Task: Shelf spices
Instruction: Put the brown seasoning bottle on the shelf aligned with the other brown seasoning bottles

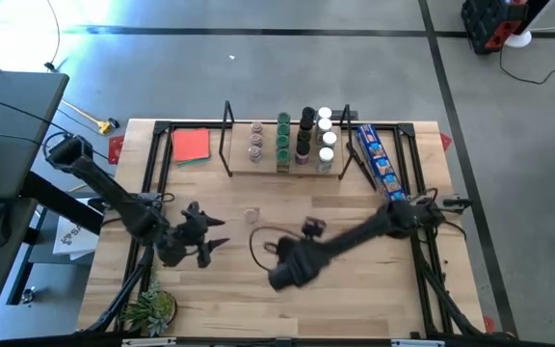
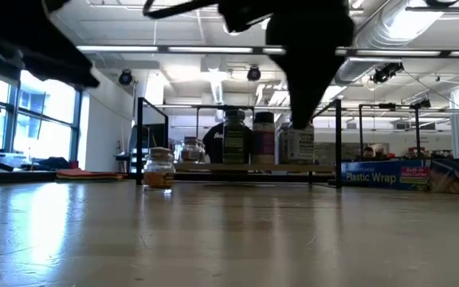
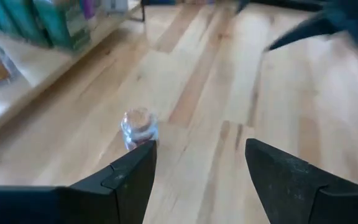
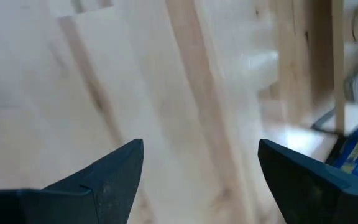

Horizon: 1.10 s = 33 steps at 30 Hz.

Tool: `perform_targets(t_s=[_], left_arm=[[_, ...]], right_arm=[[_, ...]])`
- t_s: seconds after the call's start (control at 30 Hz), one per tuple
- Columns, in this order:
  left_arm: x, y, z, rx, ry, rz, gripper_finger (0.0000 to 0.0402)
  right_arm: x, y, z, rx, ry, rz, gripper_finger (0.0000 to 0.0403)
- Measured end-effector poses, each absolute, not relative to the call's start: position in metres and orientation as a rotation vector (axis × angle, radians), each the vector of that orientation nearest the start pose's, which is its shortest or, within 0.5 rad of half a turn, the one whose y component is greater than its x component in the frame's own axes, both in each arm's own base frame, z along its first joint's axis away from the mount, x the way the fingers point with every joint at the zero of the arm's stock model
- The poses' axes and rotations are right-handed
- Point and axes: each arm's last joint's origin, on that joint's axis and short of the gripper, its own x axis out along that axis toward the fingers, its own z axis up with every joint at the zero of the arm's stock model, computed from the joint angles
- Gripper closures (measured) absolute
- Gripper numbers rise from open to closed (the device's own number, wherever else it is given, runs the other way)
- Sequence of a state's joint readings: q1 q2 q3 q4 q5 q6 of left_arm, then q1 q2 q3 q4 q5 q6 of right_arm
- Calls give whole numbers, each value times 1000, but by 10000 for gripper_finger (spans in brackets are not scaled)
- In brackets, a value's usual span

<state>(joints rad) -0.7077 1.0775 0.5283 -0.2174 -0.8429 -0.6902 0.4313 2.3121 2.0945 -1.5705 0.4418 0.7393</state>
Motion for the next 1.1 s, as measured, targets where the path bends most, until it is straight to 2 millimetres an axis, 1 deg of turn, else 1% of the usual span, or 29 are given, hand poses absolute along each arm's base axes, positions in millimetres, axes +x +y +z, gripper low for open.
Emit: perform_targets(t_s=[0.07,0.17,0.27,0.4,0.53,0.67,0.83,1.1], left_arm=[[170,-110,181,-145,460,325,158],[182,-105,161,-115,455,368,158],[195,-97,146,-66,464,415,158],[214,-87,132,10,478,438,158],[229,-78,120,-27,472,441,158],[237,-68,110,-37,475,495,158],[250,-61,104,-14,493,500,159],[280,-50,98,33,510,489,161]], right_arm=[[385,189,208,-157,1409,-633,92],[370,215,203,-116,1294,-715,92],[357,230,200,-96,1212,-786,92],[348,243,198,-74,1180,-793,91],[344,248,199,-58,1155,-802,91],[345,248,199,-64,1128,-811,91],[345,247,199,-66,1118,-815,91],[345,247,199,-69,1110,-817,91]])
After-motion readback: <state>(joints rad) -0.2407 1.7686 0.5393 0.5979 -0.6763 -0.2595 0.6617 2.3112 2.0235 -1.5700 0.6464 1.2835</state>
